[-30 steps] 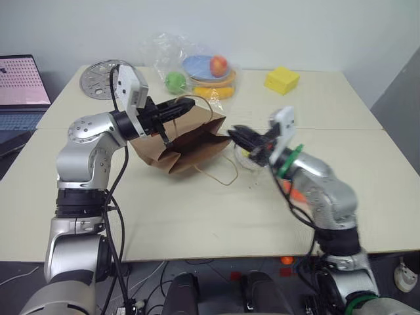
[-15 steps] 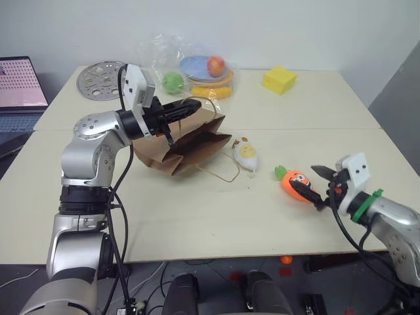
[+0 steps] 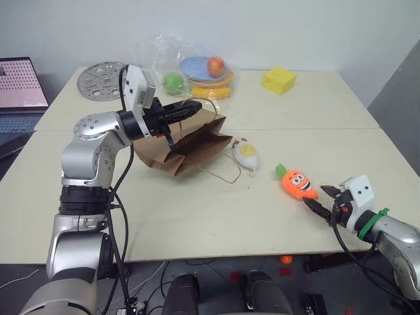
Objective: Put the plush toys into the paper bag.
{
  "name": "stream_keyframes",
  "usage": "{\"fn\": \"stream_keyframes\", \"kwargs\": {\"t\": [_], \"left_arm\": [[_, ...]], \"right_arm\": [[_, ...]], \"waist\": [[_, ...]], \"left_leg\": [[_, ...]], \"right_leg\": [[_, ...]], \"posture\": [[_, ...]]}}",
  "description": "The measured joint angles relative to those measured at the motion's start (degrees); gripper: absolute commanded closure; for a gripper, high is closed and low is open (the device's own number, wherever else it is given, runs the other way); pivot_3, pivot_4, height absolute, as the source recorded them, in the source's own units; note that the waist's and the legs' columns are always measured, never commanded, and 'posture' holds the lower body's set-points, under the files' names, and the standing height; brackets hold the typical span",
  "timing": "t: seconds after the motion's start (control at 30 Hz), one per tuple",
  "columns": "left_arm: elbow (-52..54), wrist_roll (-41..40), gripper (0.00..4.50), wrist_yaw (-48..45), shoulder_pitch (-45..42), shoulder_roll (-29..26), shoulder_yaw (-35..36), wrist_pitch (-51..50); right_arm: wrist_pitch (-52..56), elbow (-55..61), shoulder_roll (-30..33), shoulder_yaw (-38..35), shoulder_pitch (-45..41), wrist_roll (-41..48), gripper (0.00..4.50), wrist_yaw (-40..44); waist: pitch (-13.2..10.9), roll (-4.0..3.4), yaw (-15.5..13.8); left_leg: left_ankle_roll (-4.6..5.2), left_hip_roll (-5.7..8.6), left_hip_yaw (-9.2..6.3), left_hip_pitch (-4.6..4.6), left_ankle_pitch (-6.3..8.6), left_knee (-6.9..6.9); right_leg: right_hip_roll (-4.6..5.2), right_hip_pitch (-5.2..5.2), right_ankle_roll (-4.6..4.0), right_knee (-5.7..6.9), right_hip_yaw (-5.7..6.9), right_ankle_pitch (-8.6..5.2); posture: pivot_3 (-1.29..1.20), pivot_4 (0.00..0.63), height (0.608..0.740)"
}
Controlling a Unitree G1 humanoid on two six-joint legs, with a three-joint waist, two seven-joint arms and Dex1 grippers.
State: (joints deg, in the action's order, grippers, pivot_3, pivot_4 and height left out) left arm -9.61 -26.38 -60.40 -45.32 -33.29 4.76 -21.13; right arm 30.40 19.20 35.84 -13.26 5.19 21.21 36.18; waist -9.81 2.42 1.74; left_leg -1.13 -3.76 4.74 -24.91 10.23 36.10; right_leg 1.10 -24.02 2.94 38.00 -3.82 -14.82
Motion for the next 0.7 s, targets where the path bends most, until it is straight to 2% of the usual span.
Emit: {"fn": "stream_keyframes", "kwargs": {"t": [0.2, 0.23, 0.4, 0.53, 0.7], "left_arm": [[0.04, 0.00, 4.50, 0.01, 0.06, -0.21, 0.01, -0.02], [0.04, -0.01, 4.50, 0.01, 0.07, -0.25, 0.01, -0.02], [0.05, -0.04, 4.50, -0.02, 0.07, -0.31, 0.07, -0.01], [0.04, -0.04, 4.50, -0.16, 0.06, -0.34, 0.08, 0.06], [-0.06, -0.04, 4.50, -0.43, -0.24, -0.27, 0.01, 0.27]], "right_arm": [[-1.34, -1.86, -0.39, 1.09, -0.15, 0.20, 4.30, 0.49], [-1.51, -2.04, -0.39, 1.09, -0.15, 0.22, 4.46, 0.72], [-1.85, -1.72, -0.13, 0.97, -0.75, 1.95, 4.46, 2.78], [-0.74, 2.81, 3.99, 1.10, -4.24, 2.98, 4.46, 4.91], [6.65, 7.46, 2.00, 5.37, -17.57, 6.92, 4.46, 2.37]], "waist": [[0.00, 0.00, -0.04], [0.00, 0.00, -0.04], [0.00, 0.00, 0.01], [0.00, 0.00, 0.07], [0.00, 0.00, 0.16]], "left_leg": [[0.00, 0.00, 0.01, 0.00, 0.00, 0.00], [0.00, 0.00, 0.01, 0.00, 0.00, 0.01], [0.00, 0.00, 0.01, 0.00, 0.00, 0.02], [0.00, 0.00, -0.01, 0.01, 0.00, 0.03], [0.00, -0.03, -0.07, 0.03, 0.00, 0.02]], "right_leg": [[0.00, 0.00, 0.00, 0.00, 0.00, 0.00], [0.00, 0.01, 0.00, 0.00, 0.00, 0.00], [0.00, 0.01, 0.01, 0.02, -0.02, 0.01], [-0.01, 0.01, 0.04, 0.02, 0.00, 0.02], [-0.06, -0.01, 0.04, 0.06, 0.00, 0.04]], "posture": [[0.00, 0.150, 0.740], [0.00, 0.150, 0.740], [0.00, 0.150, 0.740], [0.00, 0.150, 0.740], [0.00, 0.150, 0.740]]}}
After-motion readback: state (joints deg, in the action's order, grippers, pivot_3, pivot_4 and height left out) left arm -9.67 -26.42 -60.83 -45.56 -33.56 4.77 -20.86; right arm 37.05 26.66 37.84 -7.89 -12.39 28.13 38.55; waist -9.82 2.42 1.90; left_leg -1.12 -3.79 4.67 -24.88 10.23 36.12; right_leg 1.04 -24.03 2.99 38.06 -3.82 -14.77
